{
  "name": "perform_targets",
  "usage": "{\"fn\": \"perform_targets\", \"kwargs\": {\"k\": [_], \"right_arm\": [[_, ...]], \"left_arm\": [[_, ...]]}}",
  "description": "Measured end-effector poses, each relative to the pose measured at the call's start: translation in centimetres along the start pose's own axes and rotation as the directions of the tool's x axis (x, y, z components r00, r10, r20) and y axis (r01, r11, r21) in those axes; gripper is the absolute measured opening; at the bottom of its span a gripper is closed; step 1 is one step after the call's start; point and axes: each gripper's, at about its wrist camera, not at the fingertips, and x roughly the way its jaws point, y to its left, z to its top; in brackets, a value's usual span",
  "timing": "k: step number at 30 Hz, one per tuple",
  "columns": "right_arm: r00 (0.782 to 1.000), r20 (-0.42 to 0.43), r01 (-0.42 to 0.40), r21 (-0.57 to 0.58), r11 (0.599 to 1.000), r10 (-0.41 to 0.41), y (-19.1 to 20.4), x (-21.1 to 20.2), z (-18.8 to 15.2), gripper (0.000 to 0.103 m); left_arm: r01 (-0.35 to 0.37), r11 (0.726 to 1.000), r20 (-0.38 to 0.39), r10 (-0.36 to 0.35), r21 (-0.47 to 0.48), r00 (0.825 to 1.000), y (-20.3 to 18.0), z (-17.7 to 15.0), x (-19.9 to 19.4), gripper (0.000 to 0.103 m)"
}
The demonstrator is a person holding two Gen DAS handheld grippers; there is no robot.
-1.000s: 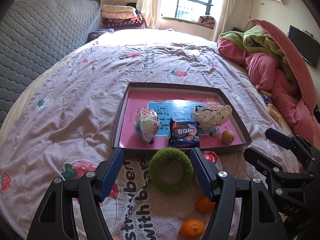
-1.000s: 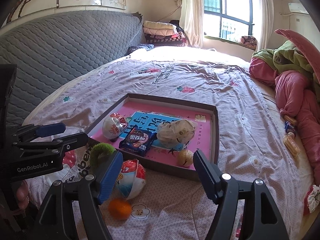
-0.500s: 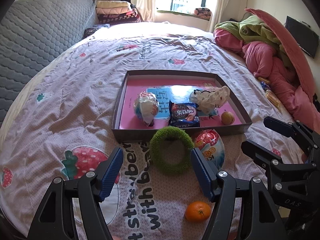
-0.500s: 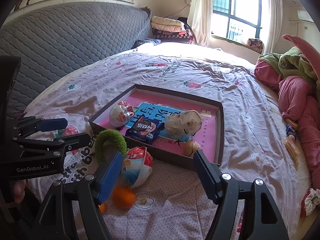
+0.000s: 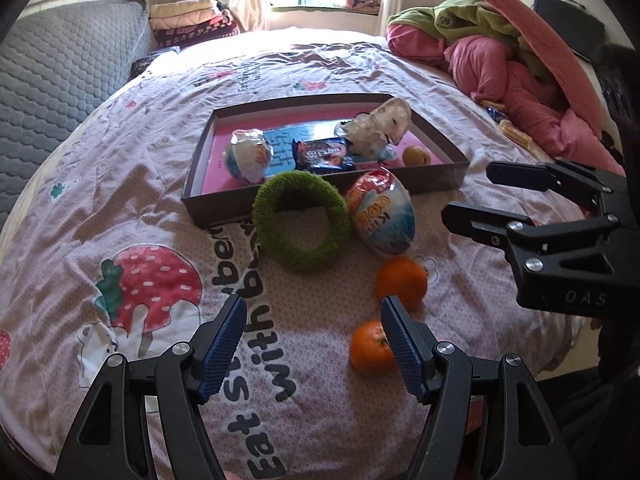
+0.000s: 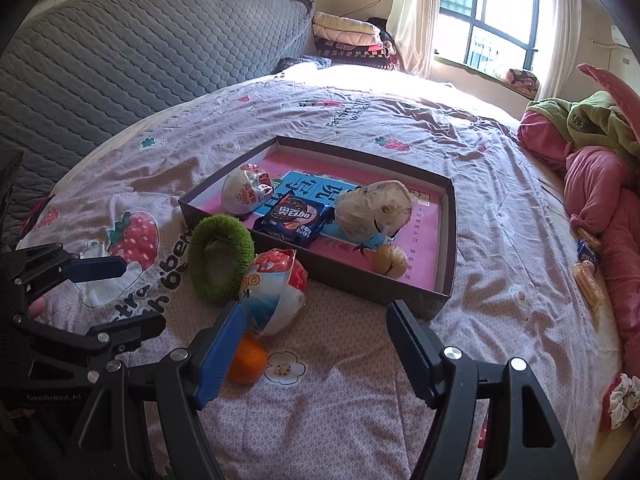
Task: Organize objects
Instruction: 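Withdraw both open tools from the box toward the oranges, then grasp orange with left tool while right tool grasps the other orange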
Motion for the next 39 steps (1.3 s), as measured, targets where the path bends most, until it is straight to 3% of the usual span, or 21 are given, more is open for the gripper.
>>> {"fn": "perform_targets", "kwargs": {"k": [10,21,28,39], "right_arm": [[0.998,-0.055,-0.034,-0.016,0.999,0.033,0.7,0.8,-1.5,0.073],[0.992,-0.111,-0.06,-0.059,0.996,0.054,2.3,2.5,-2.4,0.072],[0.988,-0.145,-0.067,-0.051,0.996,0.059,2.7,3.8,-2.5,0.07],[0.974,-0.183,-0.137,0.008,0.991,0.136,3.2,5.4,-2.2,0.061]], "left_arm": [[0.05,0.998,-0.036,-0.049,0.04,0.998,-1.5,-2.5,0.9,0.071],[0.073,0.997,-0.057,-0.071,0.032,0.996,-1.8,-2.7,2.1,0.071],[0.09,0.994,-0.068,-0.086,0.054,0.994,-2.3,-2.8,2.9,0.055],[0.101,0.993,-0.055,-0.098,0.057,0.994,-2.4,-2.8,3.2,0.045]]}}
